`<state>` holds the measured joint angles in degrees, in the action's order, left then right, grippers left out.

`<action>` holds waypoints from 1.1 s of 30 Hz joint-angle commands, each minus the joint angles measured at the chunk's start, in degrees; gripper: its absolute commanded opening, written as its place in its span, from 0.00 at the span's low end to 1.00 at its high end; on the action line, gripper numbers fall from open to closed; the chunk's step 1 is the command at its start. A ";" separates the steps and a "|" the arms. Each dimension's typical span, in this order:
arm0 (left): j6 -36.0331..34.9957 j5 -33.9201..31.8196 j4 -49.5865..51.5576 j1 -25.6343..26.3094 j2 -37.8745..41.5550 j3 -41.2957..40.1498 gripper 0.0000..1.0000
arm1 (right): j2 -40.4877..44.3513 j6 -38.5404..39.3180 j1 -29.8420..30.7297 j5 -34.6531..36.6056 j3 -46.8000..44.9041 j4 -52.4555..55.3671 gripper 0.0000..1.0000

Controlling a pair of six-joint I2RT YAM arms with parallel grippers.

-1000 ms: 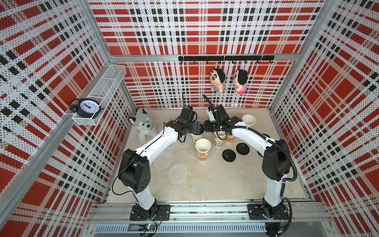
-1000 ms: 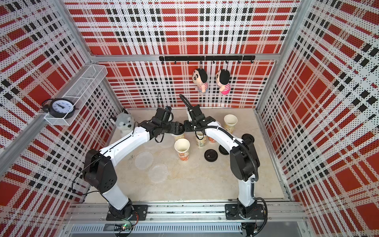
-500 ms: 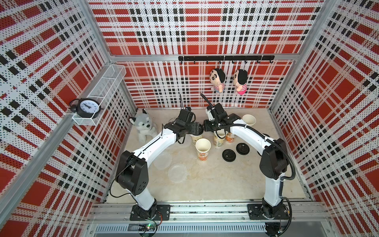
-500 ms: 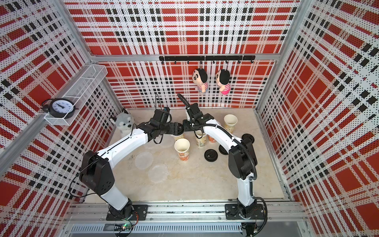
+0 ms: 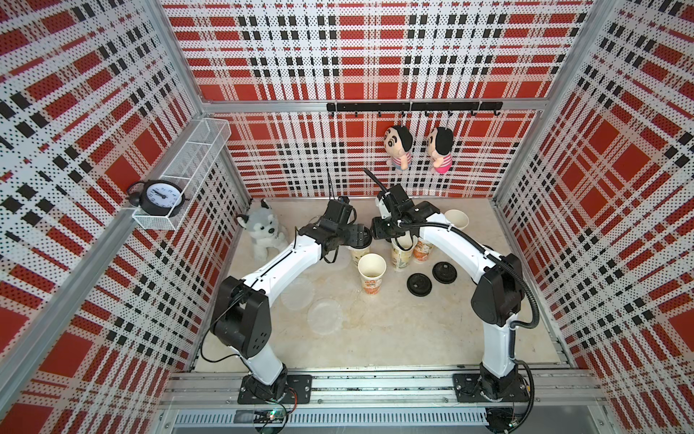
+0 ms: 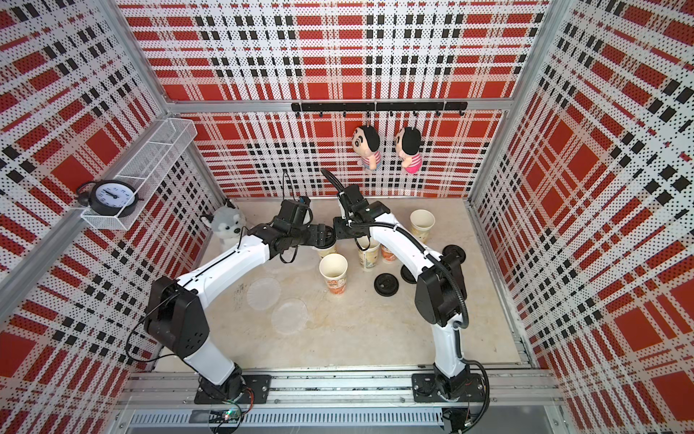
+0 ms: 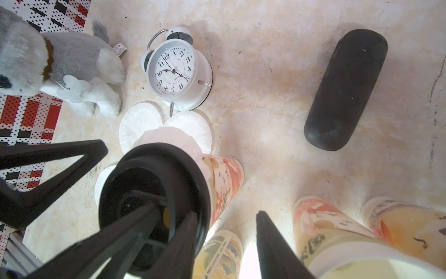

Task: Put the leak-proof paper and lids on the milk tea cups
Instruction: Secure the cup lid on the cup.

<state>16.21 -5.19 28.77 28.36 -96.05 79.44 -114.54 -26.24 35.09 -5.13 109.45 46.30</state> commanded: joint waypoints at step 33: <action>-2.24 1.05 9.04 0.38 -3.66 0.16 0.84 | -1.53 -2.87 1.04 -4.81 0.37 -3.68 0.46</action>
<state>16.21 -4.29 28.99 28.42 -97.03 80.77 -114.15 -28.47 35.62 -8.73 109.23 43.44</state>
